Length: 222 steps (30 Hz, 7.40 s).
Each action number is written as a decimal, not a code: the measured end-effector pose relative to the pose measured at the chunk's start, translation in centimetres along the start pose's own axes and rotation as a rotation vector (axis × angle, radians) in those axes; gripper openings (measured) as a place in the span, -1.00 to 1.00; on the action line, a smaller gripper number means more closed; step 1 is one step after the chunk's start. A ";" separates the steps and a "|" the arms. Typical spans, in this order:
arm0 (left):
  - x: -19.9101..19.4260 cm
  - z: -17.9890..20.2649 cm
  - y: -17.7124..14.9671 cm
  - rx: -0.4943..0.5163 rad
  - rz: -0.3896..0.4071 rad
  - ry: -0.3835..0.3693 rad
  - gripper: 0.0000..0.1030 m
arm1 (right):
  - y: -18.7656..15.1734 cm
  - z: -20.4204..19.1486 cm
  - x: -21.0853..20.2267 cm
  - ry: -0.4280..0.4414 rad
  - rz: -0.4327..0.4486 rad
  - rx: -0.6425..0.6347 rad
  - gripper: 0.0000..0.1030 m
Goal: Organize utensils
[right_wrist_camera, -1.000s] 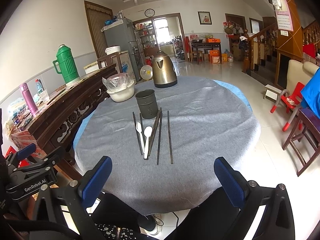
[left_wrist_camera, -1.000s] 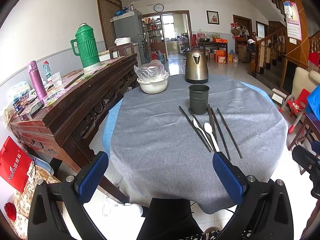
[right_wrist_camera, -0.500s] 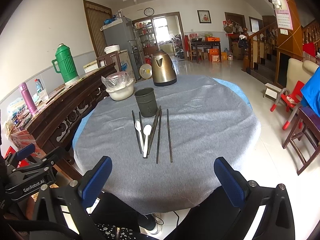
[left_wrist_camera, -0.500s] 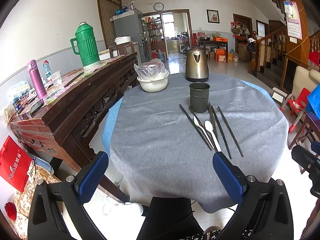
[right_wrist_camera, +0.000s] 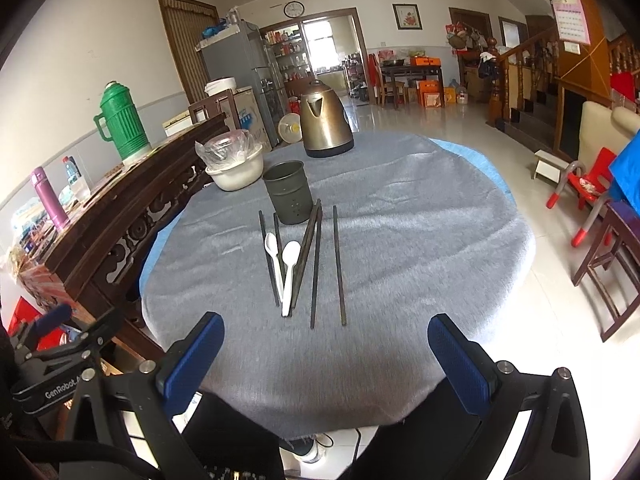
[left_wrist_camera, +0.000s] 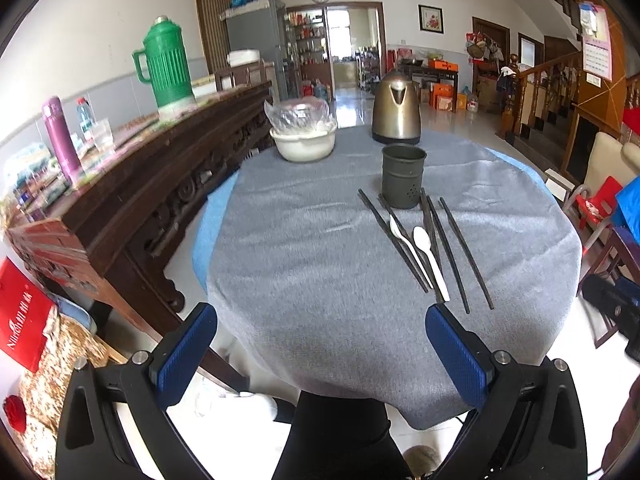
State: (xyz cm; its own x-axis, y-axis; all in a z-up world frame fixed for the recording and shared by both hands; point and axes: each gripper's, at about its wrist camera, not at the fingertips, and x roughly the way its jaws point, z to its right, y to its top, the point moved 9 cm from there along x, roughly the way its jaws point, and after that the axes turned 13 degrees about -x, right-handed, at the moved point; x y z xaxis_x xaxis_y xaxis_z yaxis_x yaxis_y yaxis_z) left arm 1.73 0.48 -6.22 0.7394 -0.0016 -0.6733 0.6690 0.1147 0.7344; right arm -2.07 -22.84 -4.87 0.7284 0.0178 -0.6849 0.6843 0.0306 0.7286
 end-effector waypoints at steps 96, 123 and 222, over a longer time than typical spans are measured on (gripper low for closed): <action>33.3 7.3 11.4 -0.209 -0.529 -0.263 -0.98 | 8.3 3.8 31.6 0.361 -0.422 0.200 -0.63; 34.8 8.7 10.8 -0.192 -0.524 -0.208 -0.85 | 8.3 2.4 33.4 0.190 -0.445 0.028 -0.80; 15.5 7.9 20.6 0.001 0.092 -0.205 0.16 | 22.6 2.4 21.1 0.184 0.221 0.117 0.09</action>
State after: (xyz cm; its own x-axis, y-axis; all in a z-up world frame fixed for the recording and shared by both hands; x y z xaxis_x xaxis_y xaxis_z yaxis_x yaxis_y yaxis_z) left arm 27.58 -5.05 -0.83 0.7970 -0.1934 -0.5722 0.5982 0.1223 0.7919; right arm 28.86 -24.13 -2.83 0.8492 0.1918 -0.4920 0.5167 -0.1094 0.8492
